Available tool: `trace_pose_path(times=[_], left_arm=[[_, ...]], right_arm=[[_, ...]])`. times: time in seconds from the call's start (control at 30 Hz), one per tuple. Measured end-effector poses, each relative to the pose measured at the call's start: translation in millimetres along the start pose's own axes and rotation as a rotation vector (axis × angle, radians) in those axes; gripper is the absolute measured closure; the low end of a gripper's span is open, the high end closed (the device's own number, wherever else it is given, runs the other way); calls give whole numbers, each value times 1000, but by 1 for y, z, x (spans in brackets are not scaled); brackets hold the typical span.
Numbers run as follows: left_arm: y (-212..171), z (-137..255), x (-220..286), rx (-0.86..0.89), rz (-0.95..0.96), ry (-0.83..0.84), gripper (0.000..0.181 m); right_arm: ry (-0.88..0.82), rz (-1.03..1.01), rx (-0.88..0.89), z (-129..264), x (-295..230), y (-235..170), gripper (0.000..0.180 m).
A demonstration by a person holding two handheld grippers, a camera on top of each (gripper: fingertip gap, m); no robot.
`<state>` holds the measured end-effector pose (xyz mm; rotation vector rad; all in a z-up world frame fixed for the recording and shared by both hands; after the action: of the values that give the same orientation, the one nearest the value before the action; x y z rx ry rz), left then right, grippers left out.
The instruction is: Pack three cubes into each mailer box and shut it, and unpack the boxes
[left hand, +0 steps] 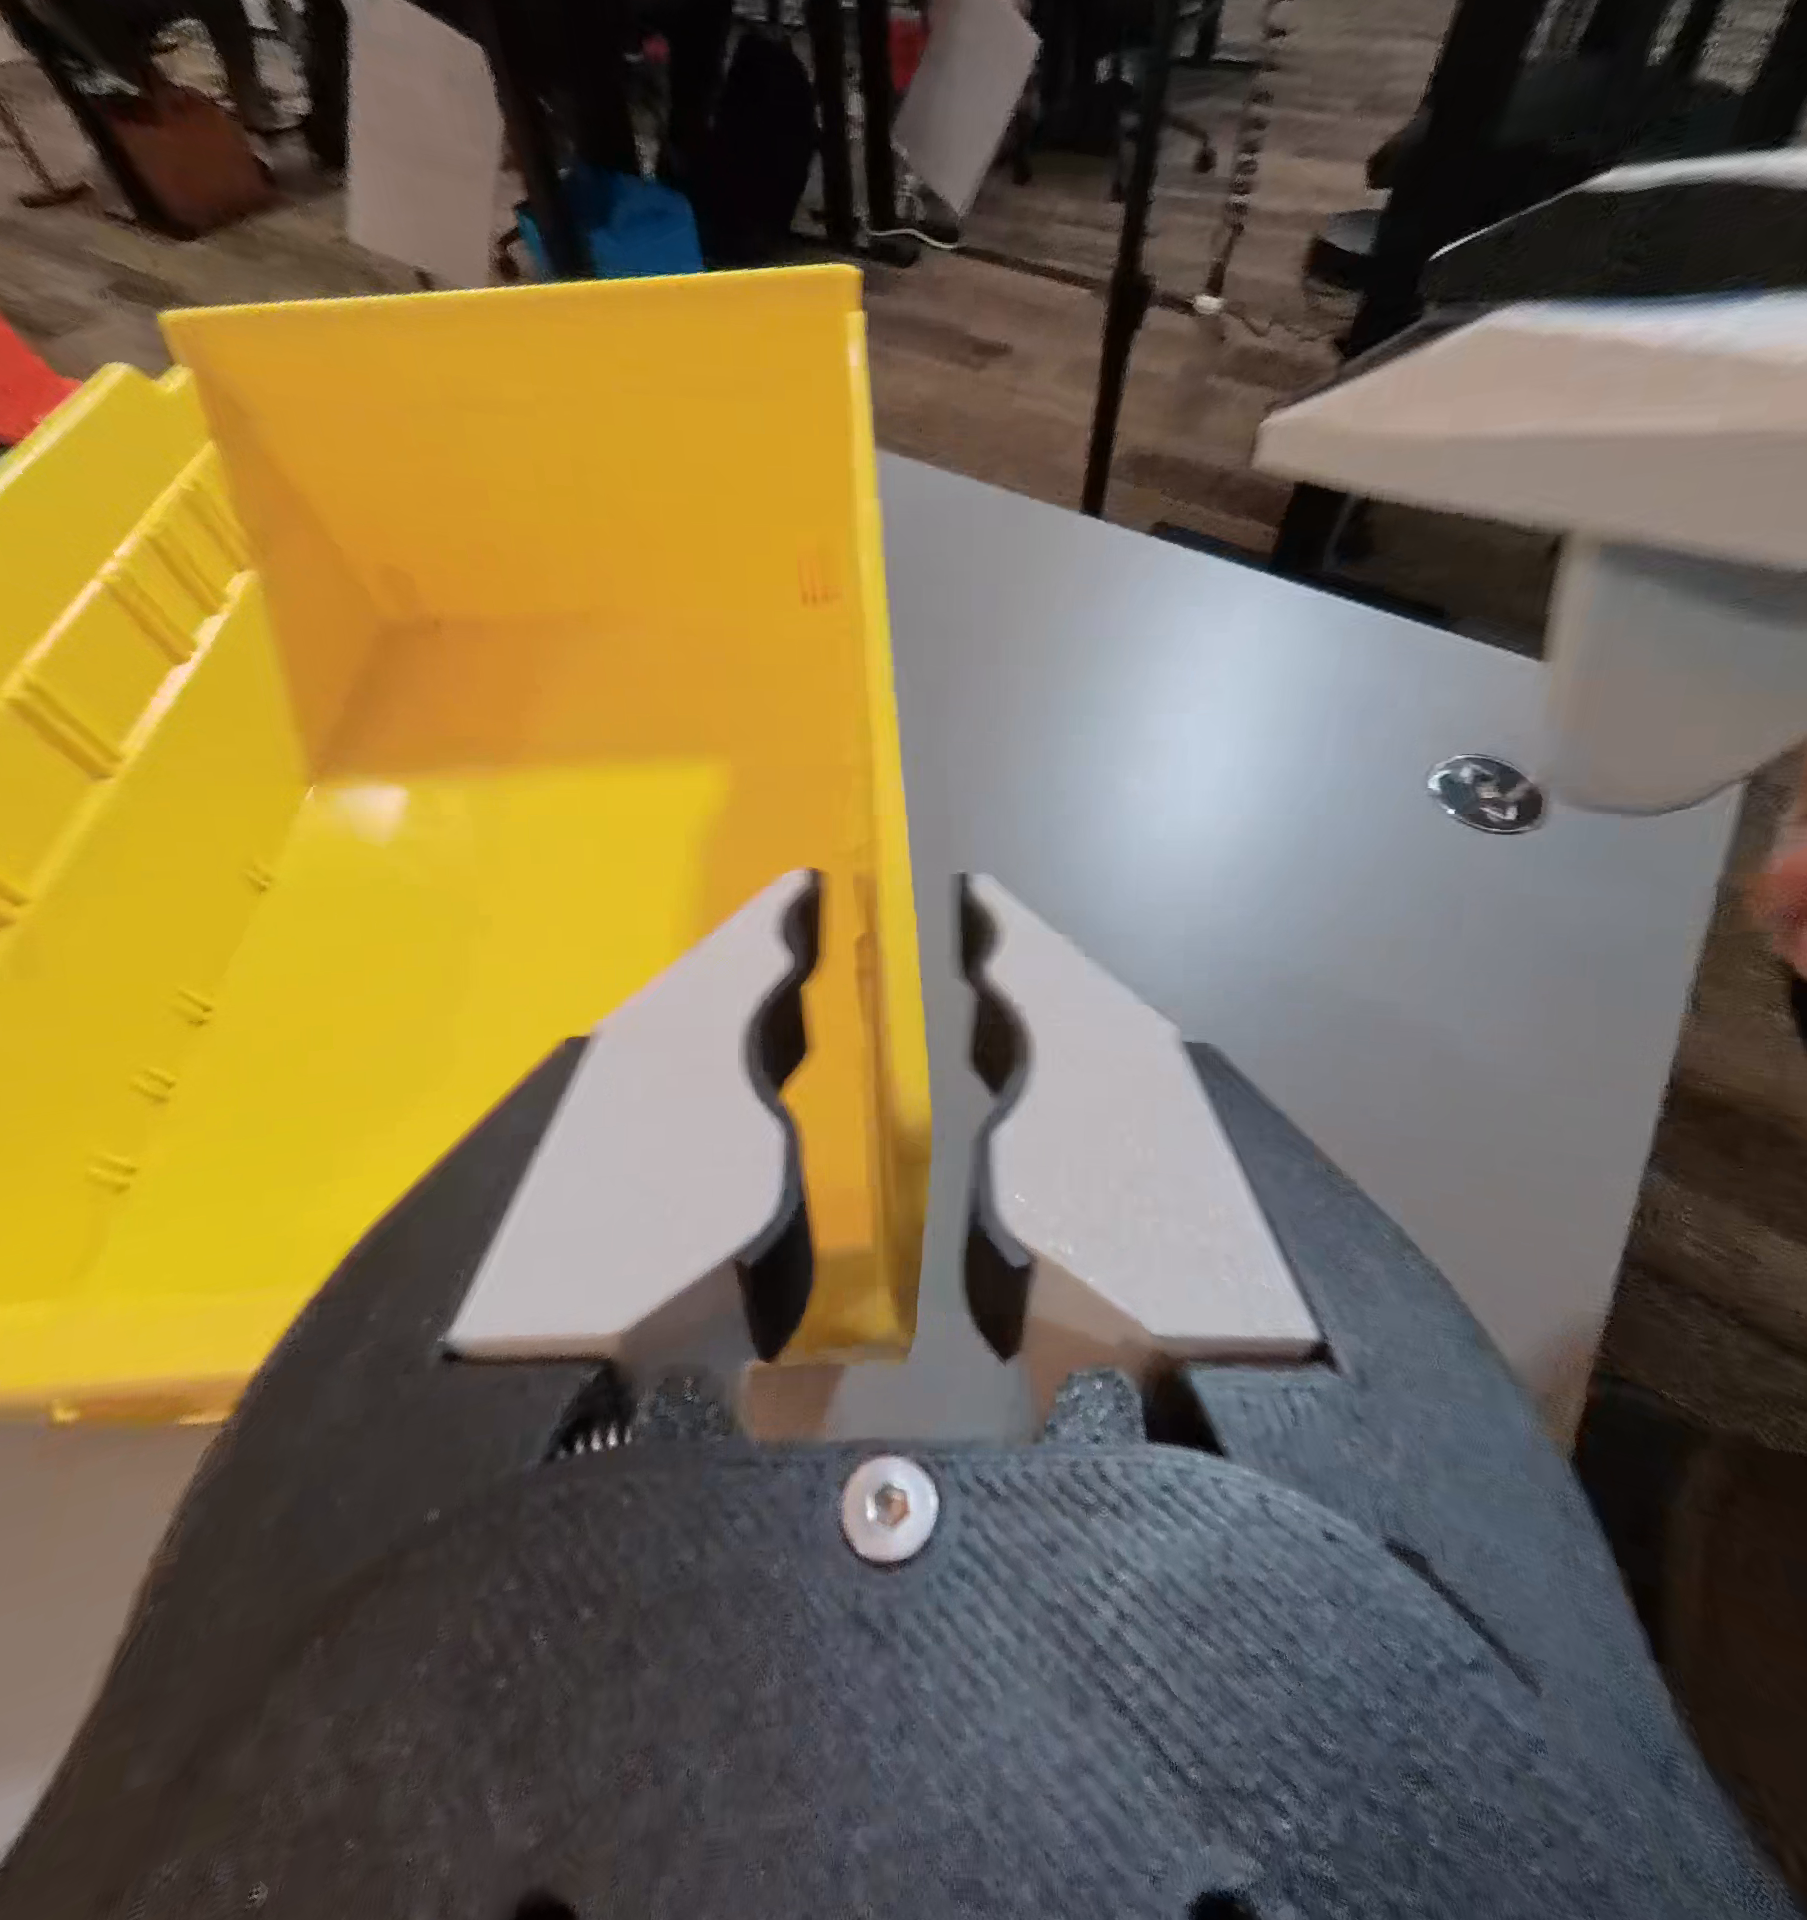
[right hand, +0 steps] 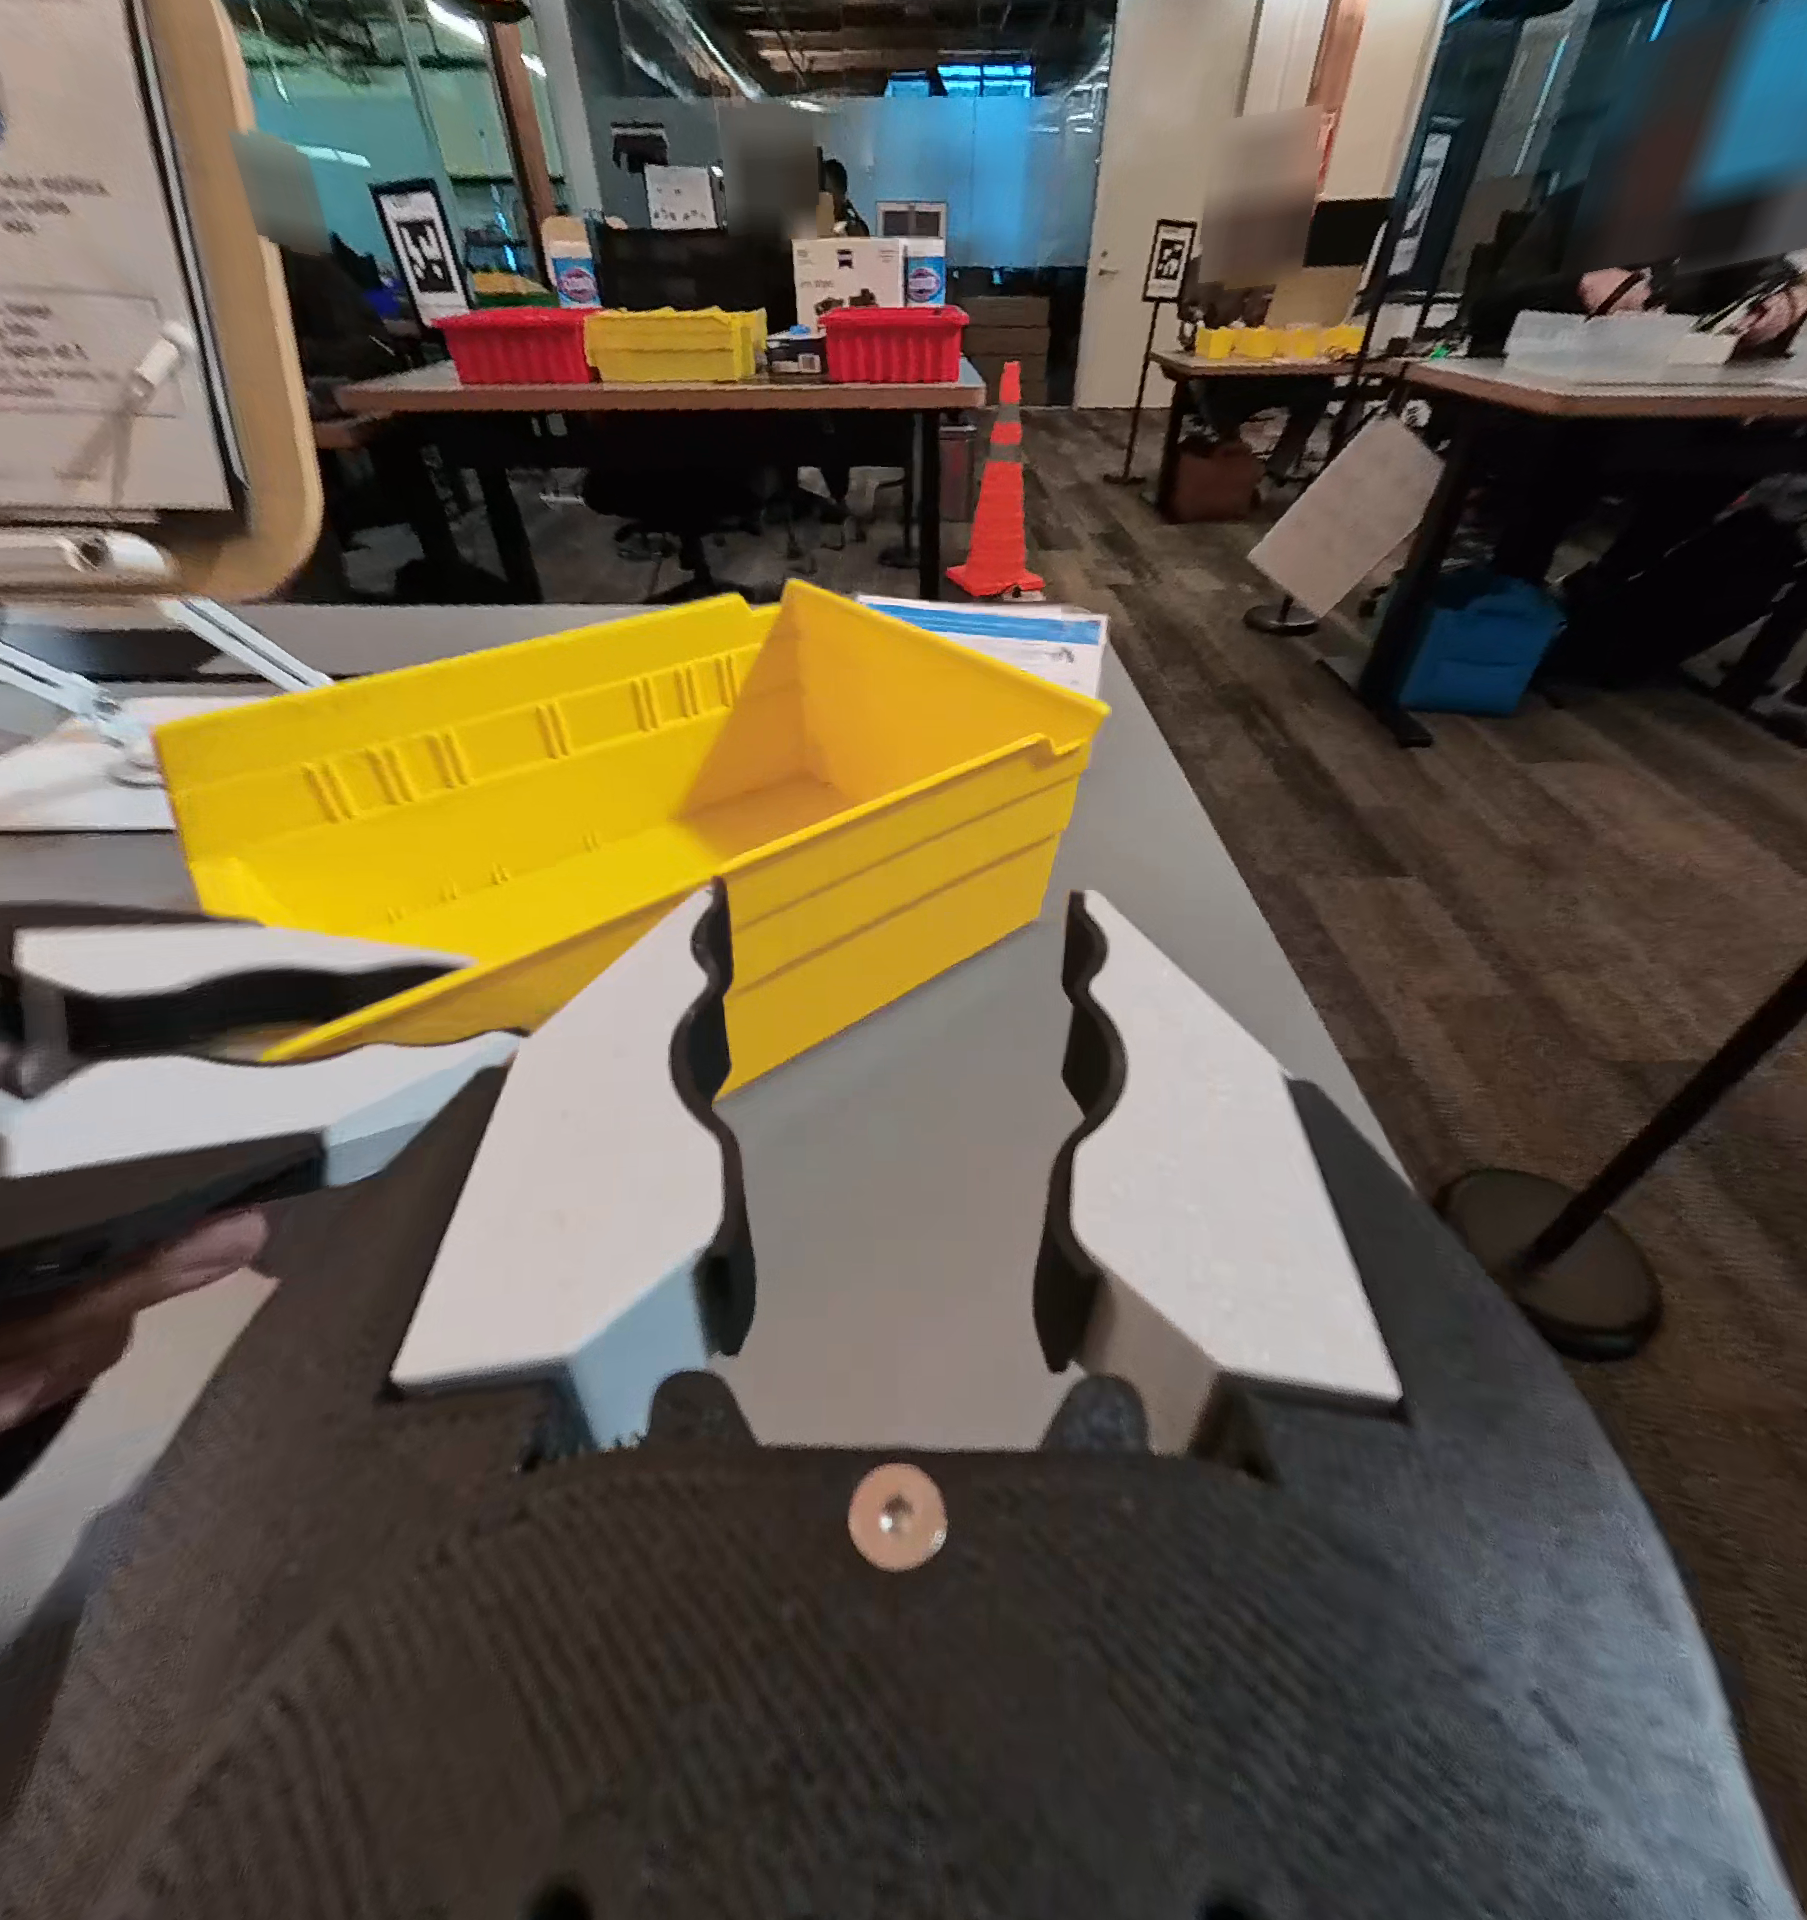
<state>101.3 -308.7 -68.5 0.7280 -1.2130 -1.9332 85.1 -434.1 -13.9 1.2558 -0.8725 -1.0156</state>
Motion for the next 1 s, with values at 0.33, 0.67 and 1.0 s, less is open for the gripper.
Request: trace_pose_path(times=[0.33, 0.67, 1.0], left_arm=[[-35, 76, -83, -3, 135, -38, 83], [-94, 165, -154, 47, 401, 12, 88], [-98, 183, -132, 19, 397, -96, 94]], right_arm=[[277, -264, -21, -4, -72, -15, 97], [155, -255, -112, -43, -144, -34, 65], [106, -81, -245, -54, -111, -46, 130]])
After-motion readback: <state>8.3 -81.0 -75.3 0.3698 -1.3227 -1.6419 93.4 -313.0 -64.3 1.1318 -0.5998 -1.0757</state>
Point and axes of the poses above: each gripper's, where its closed fingertips meet, z back along the fingers, y out of its top, x = y × z across the jaws, the point moved 5 cm from there along z, back along the fingers, and after that the axes turned 6 degrees about y, right-handed, at the moved point
